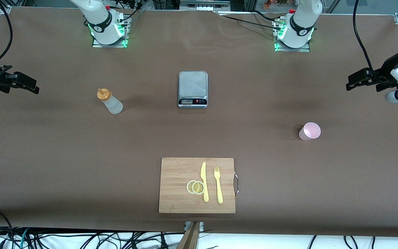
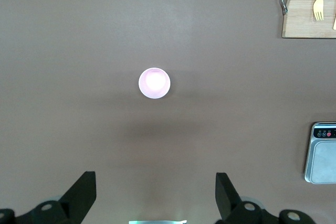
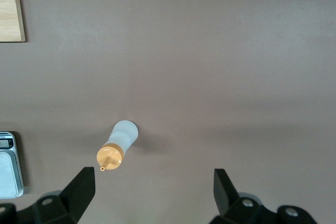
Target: Add sauce to pink cup with both arms
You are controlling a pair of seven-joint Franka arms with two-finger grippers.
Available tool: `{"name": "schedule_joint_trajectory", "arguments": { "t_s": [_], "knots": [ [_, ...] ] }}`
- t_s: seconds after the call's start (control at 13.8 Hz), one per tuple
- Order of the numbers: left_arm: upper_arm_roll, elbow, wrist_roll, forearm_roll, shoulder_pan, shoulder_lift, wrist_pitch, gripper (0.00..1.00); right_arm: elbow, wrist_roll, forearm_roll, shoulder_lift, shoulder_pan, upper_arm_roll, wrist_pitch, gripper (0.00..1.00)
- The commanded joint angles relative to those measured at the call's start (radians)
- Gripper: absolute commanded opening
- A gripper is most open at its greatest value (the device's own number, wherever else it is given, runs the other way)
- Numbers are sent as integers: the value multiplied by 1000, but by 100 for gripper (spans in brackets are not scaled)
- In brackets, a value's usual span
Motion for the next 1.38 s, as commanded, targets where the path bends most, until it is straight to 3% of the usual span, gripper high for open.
{"name": "schedule_joint_trajectory", "arguments": {
  "t_s": [0.0,0.65,1.09,1.31],
  "knots": [
    [-1,6,0,-22,2,2,-3,100,14,-13,14,5,-5,0,-7,100],
    [-1,6,-2,-27,-4,13,1,100,14,-16,14,5,-5,-1,-7,100],
    [8,-13,13,10,14,158,66,100,15,-18,14,5,-5,0,-7,100],
    [13,-61,82,10,41,238,181,100,15,-18,15,5,-5,0,-7,100]
  ]
}}
